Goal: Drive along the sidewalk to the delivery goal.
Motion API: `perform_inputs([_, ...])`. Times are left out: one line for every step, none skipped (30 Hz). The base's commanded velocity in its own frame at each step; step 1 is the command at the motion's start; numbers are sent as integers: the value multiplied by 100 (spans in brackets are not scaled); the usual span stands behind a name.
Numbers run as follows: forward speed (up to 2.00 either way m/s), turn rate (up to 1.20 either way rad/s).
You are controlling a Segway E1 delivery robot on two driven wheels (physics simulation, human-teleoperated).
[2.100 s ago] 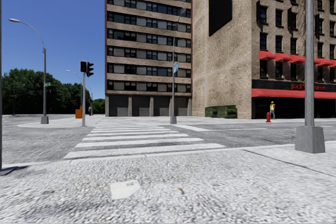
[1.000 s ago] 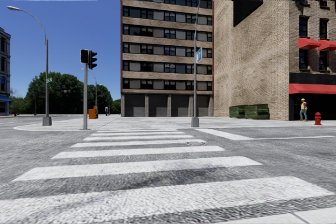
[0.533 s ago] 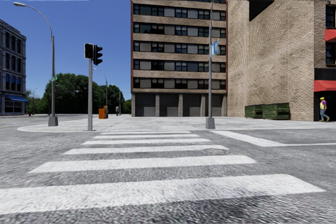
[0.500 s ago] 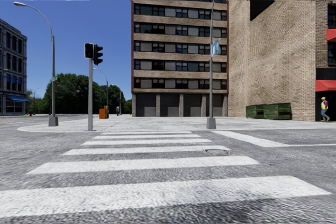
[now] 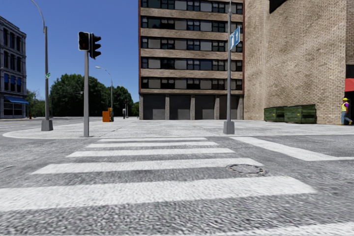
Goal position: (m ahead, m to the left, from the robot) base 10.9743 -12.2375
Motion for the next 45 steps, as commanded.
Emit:
perform_inputs([167, 0])
perform_inputs([173, 0])
perform_inputs([173, 0])
perform_inputs([182, 0])
perform_inputs([200, 0])
perform_inputs([200, 0])
perform_inputs([200, 0])
perform_inputs([200, 0])
perform_inputs([200, 0])
perform_inputs([200, 0])
perform_inputs([200, 0])
perform_inputs([200, 0])
perform_inputs([200, 0])
perform_inputs([200, 0])
perform_inputs([200, 0])
perform_inputs([200, 0])
perform_inputs([200, 0])
perform_inputs([200, 0])
perform_inputs([200, 0])
perform_inputs([200, 0])
perform_inputs([200, 0])
perform_inputs([200, 0])
perform_inputs([200, 0])
perform_inputs([200, 0])
perform_inputs([200, 0])
perform_inputs([200, 0])
perform_inputs([200, 0])
perform_inputs([200, 0])
perform_inputs([200, 0])
perform_inputs([200, 0])
perform_inputs([200, 0])
perform_inputs([200, 0])
perform_inputs([200, 0])
perform_inputs([200, 0])
perform_inputs([200, 0])
perform_inputs([200, 0])
perform_inputs([200, 0])
perform_inputs([200, 0])
perform_inputs([200, 0])
perform_inputs([200, 0])
perform_inputs([200, 0])
perform_inputs([200, 0])
perform_inputs([200, 0])
perform_inputs([200, 0])
perform_inputs([200, 0])
